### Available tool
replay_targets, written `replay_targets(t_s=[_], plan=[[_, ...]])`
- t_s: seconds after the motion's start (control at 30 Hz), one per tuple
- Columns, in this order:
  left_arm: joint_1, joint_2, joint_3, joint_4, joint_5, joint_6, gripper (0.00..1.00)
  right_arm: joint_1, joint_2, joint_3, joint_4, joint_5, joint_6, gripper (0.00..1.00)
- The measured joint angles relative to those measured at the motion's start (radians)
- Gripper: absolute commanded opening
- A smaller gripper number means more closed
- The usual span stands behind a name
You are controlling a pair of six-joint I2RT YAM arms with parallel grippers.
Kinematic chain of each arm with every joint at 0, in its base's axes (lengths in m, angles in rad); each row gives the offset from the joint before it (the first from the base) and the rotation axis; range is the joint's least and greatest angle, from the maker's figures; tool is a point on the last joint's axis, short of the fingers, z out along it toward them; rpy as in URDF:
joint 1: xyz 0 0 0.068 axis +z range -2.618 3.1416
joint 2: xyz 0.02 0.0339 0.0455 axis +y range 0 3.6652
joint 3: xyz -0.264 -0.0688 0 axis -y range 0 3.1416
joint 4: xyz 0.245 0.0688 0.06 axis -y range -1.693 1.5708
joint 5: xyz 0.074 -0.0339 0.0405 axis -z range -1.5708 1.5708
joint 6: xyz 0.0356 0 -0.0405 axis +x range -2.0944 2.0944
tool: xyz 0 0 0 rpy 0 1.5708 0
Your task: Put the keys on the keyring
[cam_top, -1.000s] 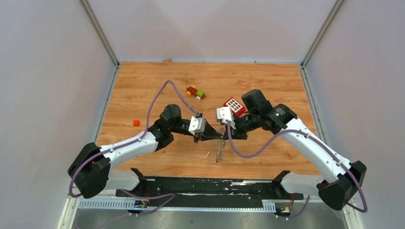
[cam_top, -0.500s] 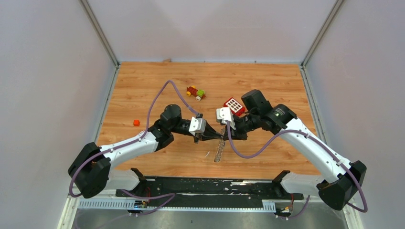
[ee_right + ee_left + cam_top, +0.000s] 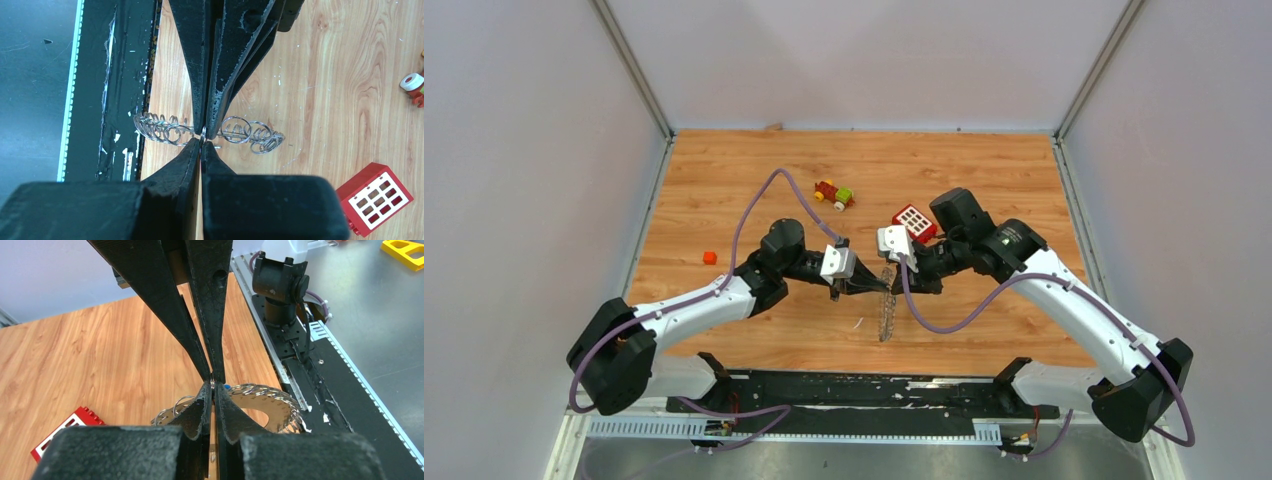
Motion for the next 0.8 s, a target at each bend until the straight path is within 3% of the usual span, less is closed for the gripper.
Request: replay_targets(t_s=[0.07,0.17,0.37,0.47,0.7,0.8], plan=[[0.000,0.000,0.000,0.001,0.000,-0.001,0.00,0.000,0.000,0.000,0.000,0.000,0.000,0.00],[0.000,0.000,0.000,0.003,-0.002,-0.006,0.00,0.000,0.000,0.000,0.000,0.000,0.001,0.03],[0.000,0.000,-0.048,0.101,-0.009,-0.071,0.00,0.000,-0.005,-0.005,0.013,0.000,0.011,0.33],[0.002,0.000,-0.110,0.209,-0.007,-0.146,0.00,-0.004,-0.031,-0.026,0.033,-0.007,0.015,0.41],[0.008,0.000,-0.151,0.407,-0.006,-0.293,0.00,-0.026,-0.075,-0.065,0.055,-0.067,0.014,0.44],[0.008,0.000,-0.151,0.445,-0.007,-0.317,0.00,-0.029,-0.077,-0.072,0.055,-0.097,0.013,0.41]])
